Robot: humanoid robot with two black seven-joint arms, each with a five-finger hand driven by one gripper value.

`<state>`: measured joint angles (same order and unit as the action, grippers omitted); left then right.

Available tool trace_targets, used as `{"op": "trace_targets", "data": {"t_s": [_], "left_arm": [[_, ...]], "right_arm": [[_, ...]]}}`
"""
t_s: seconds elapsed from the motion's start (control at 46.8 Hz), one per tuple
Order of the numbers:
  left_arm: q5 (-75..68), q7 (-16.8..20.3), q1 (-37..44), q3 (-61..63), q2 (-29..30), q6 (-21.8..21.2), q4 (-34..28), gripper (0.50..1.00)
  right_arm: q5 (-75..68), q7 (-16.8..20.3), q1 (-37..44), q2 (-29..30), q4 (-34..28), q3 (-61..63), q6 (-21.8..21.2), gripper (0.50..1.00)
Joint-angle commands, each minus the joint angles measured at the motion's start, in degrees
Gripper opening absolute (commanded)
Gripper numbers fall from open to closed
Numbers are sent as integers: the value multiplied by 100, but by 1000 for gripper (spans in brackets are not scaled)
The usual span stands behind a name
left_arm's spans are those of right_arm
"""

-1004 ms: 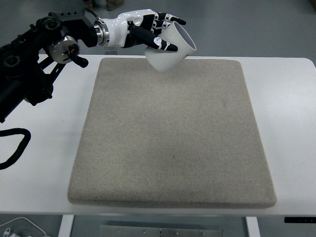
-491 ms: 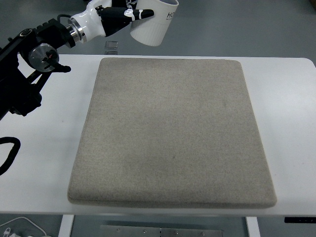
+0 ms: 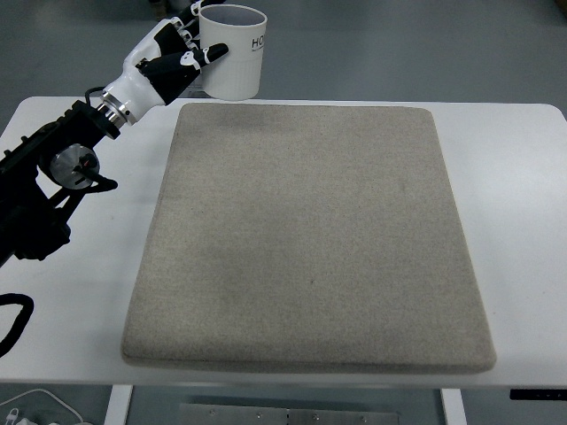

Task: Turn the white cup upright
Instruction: 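Lower the upright cup onto the pad's far edge with the left hand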

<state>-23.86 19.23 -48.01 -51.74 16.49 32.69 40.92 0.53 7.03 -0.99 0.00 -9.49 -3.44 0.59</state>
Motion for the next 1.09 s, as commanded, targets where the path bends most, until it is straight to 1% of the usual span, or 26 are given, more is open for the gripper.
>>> {"op": "trace_targets", "data": {"t_s": [0.0,0.043,0.192,0.299,0.513,0.684,0.94,1.068], "left_arm": [[-5,344,98,7,-23,167,-277,615],[-13,485,142,7,-32,231,-356,615],[-31,1021,221,173,-49,231,-593,617],[-40,1574,221,524,-58,231,-743,617],[-101,1577,204,1131,-76,231,-1050,615],[-224,1577,213,1149,-181,231,-1288,617],[-637,1577,388,1149,-181,231,-1297,617],[-717,1577,476,1158,-199,231,-1402,617]], "right_arm": [[0,1,2,0,0,19,-6,930],[0,1,2,0,0,19,-6,930],[0,1,2,0,0,19,-15,930],[-9,0,2,0,0,19,-32,930],[-9,1,2,0,0,10,-41,930],[-9,1,-7,0,0,10,-41,930],[-9,1,-7,0,0,1,-50,930],[0,1,-7,0,0,1,-50,930]]}}
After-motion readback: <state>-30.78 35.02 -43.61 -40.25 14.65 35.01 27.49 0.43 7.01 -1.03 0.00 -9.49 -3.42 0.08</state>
